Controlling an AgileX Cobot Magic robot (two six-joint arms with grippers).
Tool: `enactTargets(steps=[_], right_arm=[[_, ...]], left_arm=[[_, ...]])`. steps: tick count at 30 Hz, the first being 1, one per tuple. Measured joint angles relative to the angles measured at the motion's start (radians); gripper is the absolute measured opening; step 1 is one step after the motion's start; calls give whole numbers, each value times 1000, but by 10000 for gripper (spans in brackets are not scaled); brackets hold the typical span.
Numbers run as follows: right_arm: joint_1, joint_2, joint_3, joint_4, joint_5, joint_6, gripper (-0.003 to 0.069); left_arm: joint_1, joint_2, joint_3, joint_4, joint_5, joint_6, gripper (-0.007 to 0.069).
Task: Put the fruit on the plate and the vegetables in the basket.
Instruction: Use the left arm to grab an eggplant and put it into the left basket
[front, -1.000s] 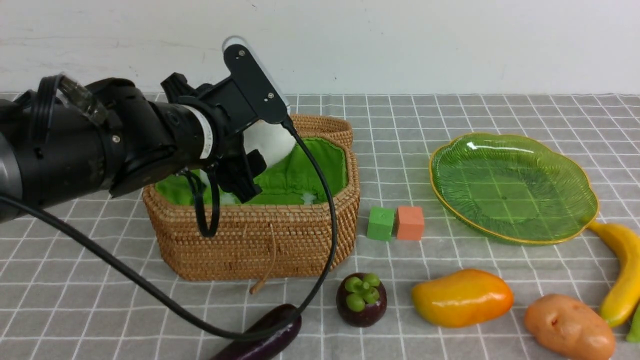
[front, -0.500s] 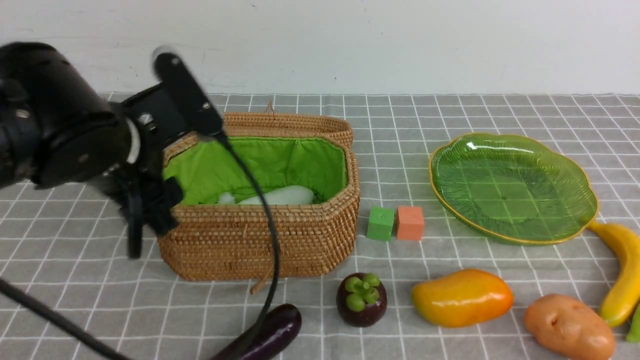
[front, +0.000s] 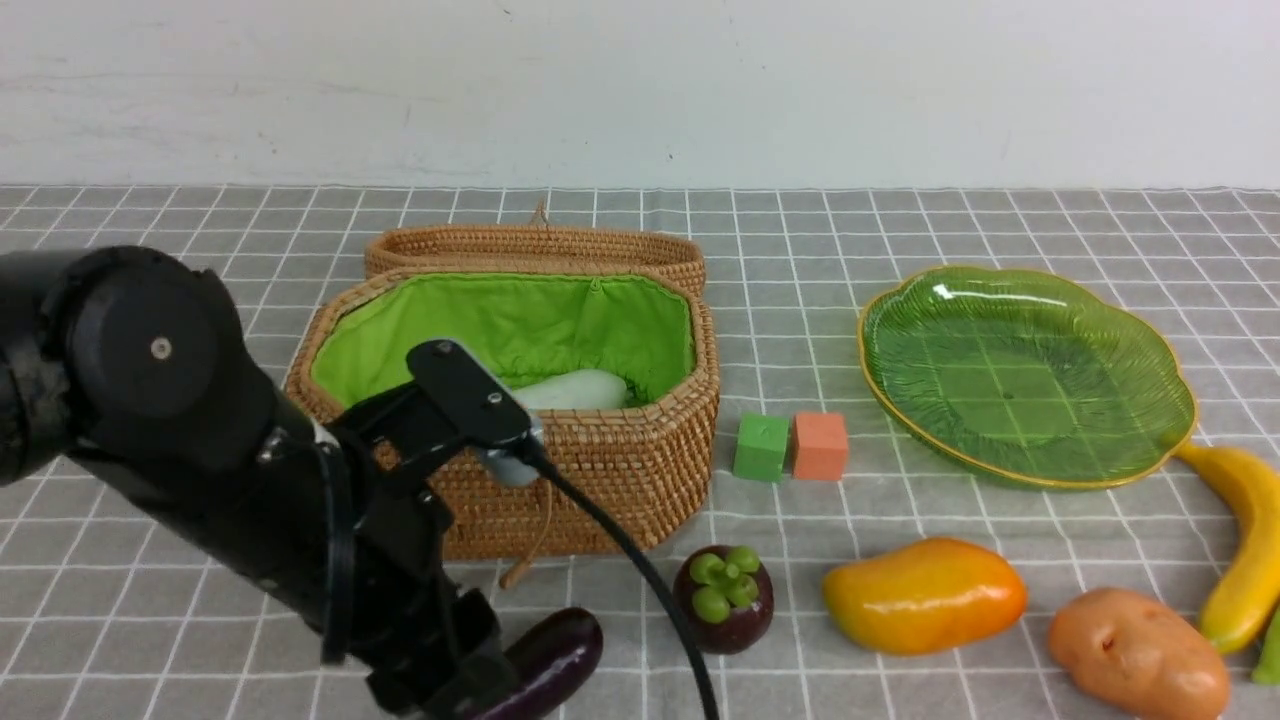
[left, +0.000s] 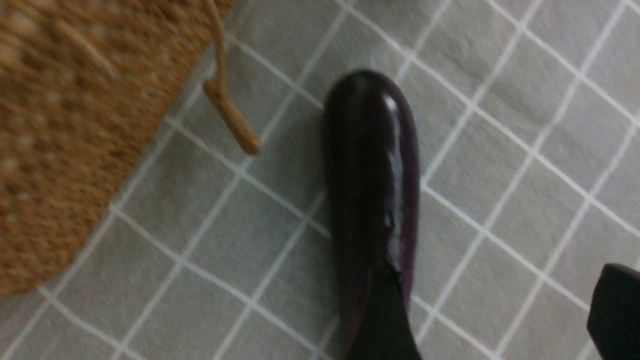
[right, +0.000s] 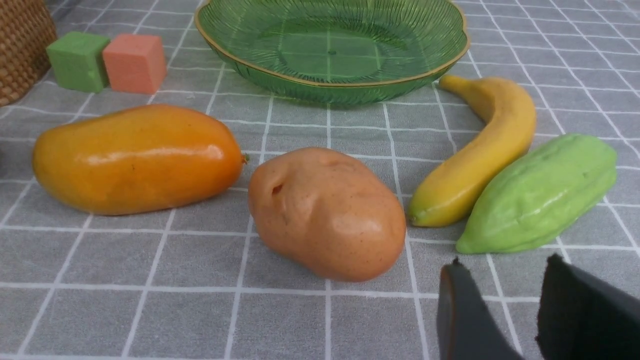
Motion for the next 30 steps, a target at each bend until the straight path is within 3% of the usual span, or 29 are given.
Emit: enactTargets(steps=[10, 15, 16, 19, 30], right_arm=[[0, 0, 0, 0, 0, 0, 241], [0, 0, 0, 0, 0, 0, 241], [0, 0, 0, 0, 0, 0, 241], [0, 0, 0, 0, 0, 0, 241], [0, 0, 0, 0, 0, 0, 241]], left_arm=[[0, 279, 1, -27, -74, 13, 505], [0, 352, -17, -26, -75, 22, 440], [1, 355, -22, -22, -66, 23, 395], [1, 356, -34, -15, -50, 24, 388], [0, 214, -77, 42, 218, 63, 388]])
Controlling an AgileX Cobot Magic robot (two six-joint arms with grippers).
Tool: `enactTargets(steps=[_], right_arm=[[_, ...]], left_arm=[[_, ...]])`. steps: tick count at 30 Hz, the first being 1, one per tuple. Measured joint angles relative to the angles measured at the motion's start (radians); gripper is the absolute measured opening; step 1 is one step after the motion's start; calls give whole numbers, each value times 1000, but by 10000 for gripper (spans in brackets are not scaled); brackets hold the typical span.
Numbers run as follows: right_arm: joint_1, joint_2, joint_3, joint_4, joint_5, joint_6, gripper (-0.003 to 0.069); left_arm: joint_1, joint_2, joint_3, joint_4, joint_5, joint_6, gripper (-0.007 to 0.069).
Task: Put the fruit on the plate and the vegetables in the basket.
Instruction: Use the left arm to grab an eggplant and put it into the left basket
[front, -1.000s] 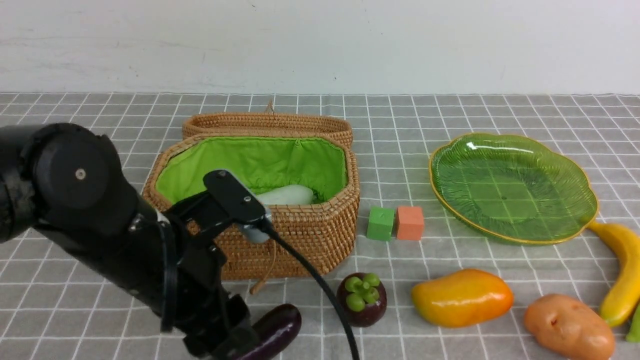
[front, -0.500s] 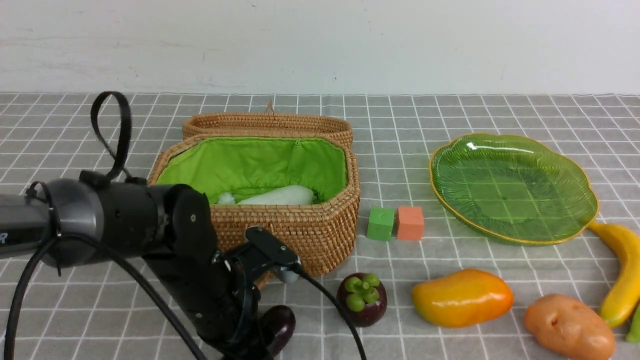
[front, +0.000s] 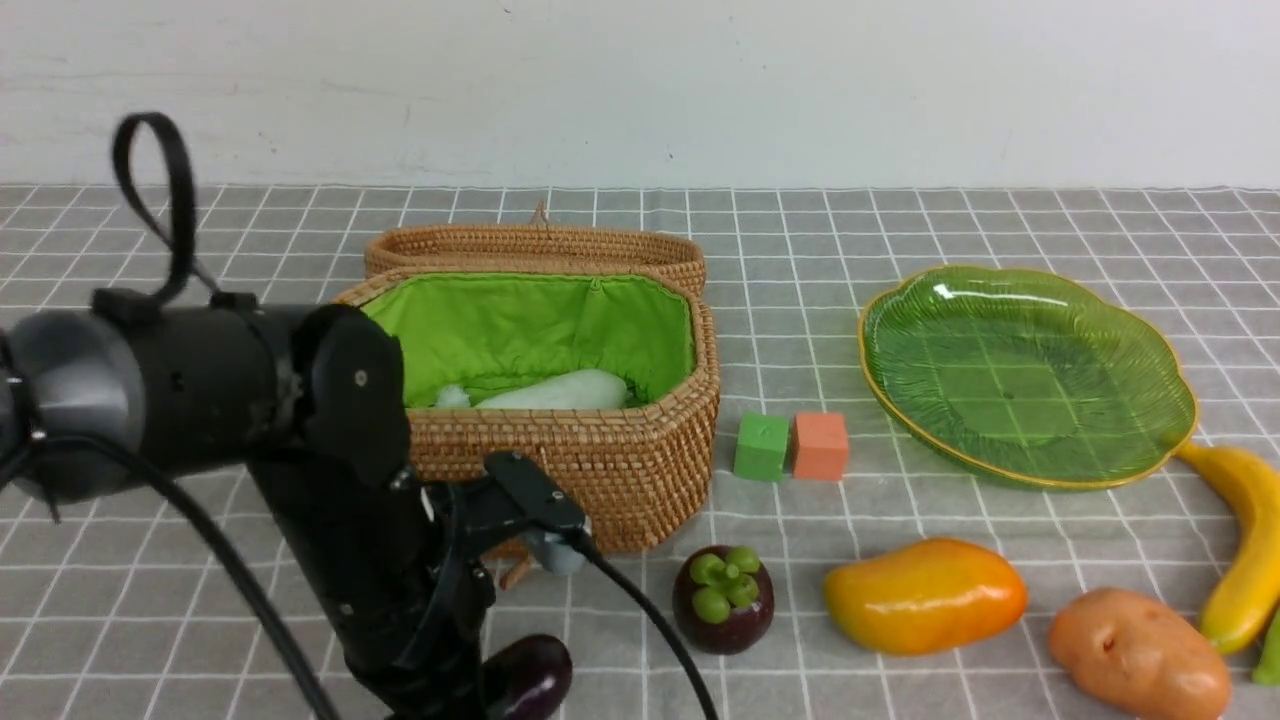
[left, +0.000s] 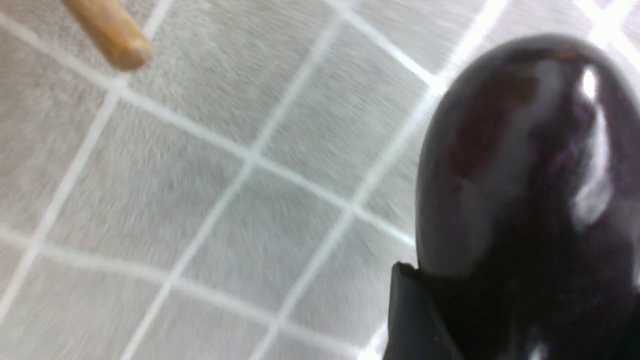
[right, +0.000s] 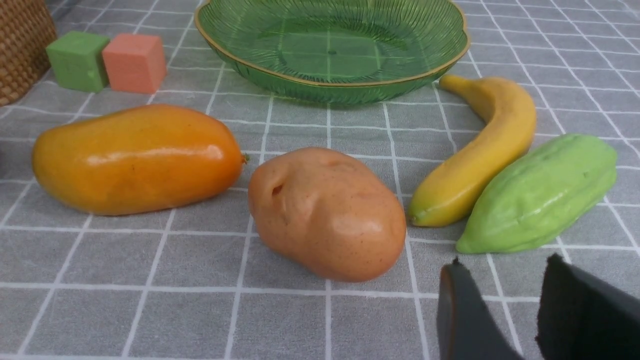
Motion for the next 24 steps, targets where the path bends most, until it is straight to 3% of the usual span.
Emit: enactTargets(steps=[4, 9, 12, 13, 15, 20, 24], right_arm=[[0, 0, 0, 0, 0, 0, 241], [0, 0, 0, 0, 0, 0, 241], [0, 0, 0, 0, 0, 0, 241], [0, 0, 0, 0, 0, 0, 241], [0, 0, 0, 0, 0, 0, 241], [0, 0, 0, 0, 0, 0, 241], [0, 0, 0, 0, 0, 0, 241]], left_arm=[[0, -126, -8, 48, -7, 32, 388], [0, -253, -52, 132, -174, 71, 388], [0, -281, -78, 238, -430, 92, 388], [0, -280, -78, 244, -430, 92, 388], [0, -236, -80, 323, -634, 92, 388], [0, -99, -80, 363, -882, 92, 388], [0, -8, -80, 355, -971, 92, 388]])
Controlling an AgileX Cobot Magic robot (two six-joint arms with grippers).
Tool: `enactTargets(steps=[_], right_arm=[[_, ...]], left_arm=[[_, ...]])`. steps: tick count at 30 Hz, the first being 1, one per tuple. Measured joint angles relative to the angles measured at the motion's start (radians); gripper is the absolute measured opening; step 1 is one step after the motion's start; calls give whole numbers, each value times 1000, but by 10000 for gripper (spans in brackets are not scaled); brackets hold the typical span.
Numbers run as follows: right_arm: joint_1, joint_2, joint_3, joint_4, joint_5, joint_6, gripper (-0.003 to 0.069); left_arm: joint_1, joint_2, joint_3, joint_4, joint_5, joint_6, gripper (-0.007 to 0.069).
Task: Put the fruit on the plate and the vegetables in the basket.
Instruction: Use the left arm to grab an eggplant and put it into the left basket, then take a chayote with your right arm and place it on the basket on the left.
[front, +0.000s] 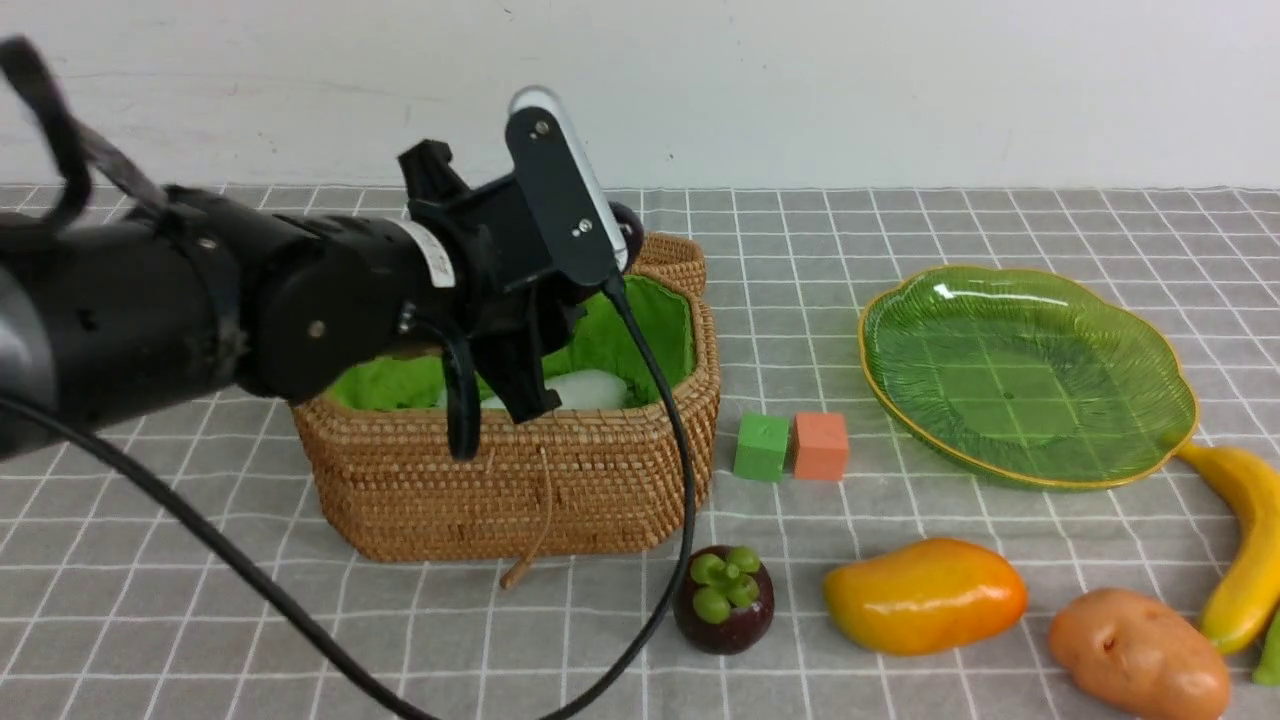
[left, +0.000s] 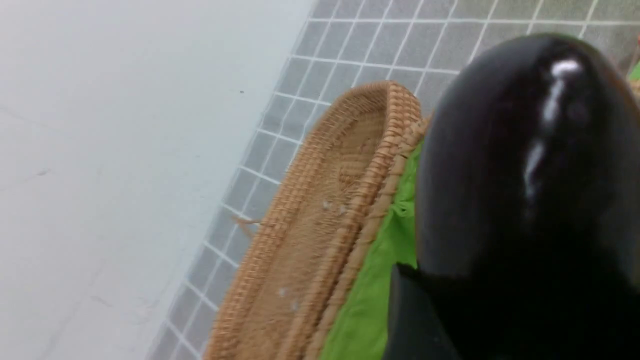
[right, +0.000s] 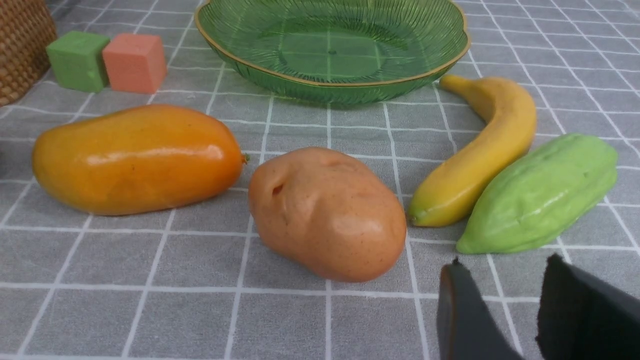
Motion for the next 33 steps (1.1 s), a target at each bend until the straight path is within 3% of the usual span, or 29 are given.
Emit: enactTargets(steps=[4, 11, 14, 21, 24, 30, 31, 33], right_arm=[[0, 0, 0, 0, 0, 0, 241], [0, 0, 0, 0, 0, 0, 241], [0, 0, 0, 0, 0, 0, 241], [0, 0, 0, 0, 0, 0, 241], [0, 0, 0, 0, 0, 0, 241], [0, 0, 0, 0, 0, 0, 241], [0, 0, 0, 0, 0, 0, 241], [0, 0, 0, 0, 0, 0, 241]], left_arm=[[0, 63, 0, -32, -40, 0, 401], [0, 62, 0, -106, -20, 0, 651], [0, 40, 0, -114, 59, 0, 662], [1, -119, 0, -129, 351, -39, 577], [1, -230, 0, -125, 442, -195, 512], [1, -503, 0, -28, 559, -618, 386], [1, -503, 0, -23, 568, -618, 382], [1, -621, 0, 51, 709, -751, 309]])
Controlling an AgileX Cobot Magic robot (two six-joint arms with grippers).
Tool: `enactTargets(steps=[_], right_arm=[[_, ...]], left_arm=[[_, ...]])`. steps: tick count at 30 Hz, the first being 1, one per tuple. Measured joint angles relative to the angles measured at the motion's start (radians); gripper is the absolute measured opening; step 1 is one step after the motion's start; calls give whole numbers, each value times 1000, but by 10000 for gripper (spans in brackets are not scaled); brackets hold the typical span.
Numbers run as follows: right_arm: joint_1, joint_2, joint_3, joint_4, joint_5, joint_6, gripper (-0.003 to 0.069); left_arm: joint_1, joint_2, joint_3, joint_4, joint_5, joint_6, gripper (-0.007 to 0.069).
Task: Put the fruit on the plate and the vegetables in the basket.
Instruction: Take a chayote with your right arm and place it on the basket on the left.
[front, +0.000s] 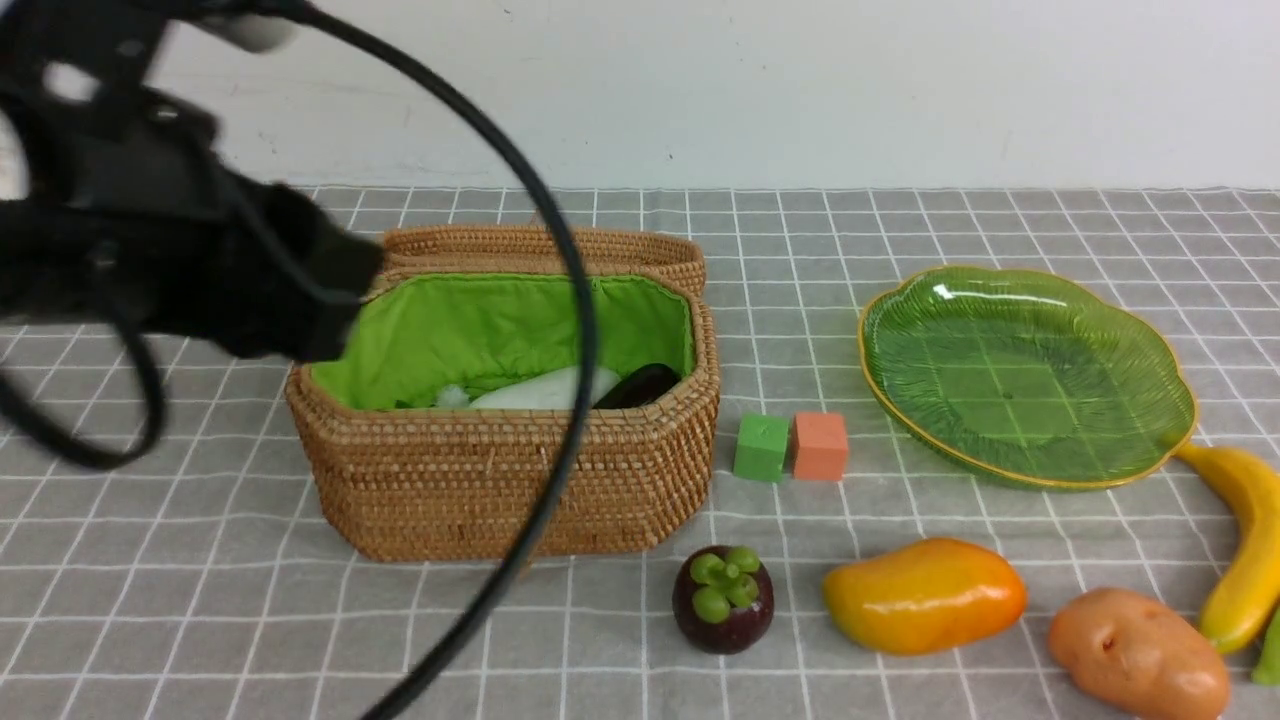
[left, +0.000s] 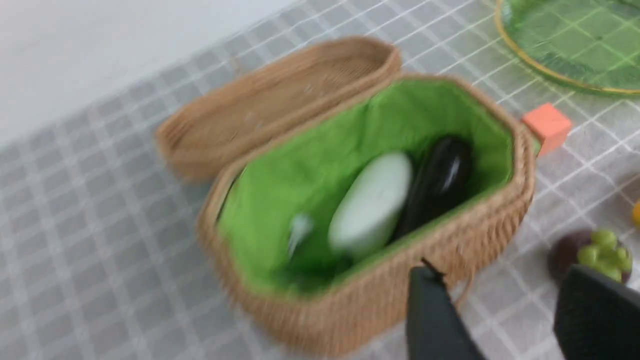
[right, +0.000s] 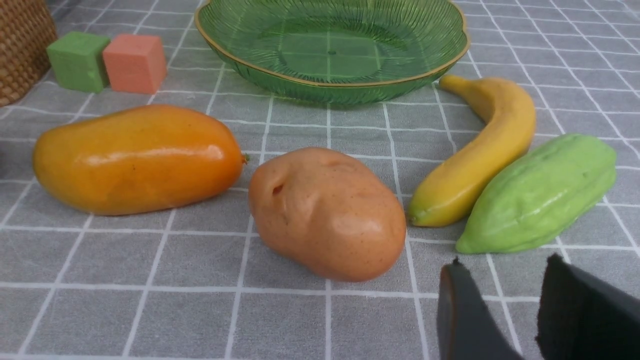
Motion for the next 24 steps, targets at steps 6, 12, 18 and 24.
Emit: enactTargets(steps=[6, 12, 18, 24], right_arm=[[0, 0, 0, 0, 0, 0, 241], [0, 0, 0, 0, 0, 0, 241], [0, 0, 0, 0, 0, 0, 241], [0, 0, 0, 0, 0, 0, 241]], left_arm=[[0, -177, 4, 81, 415, -157, 71], [0, -305, 126, -167, 450, -161, -13], [0, -336, 168, -241, 321, -143, -13], [0, -336, 170, -241, 314, -141, -13]])
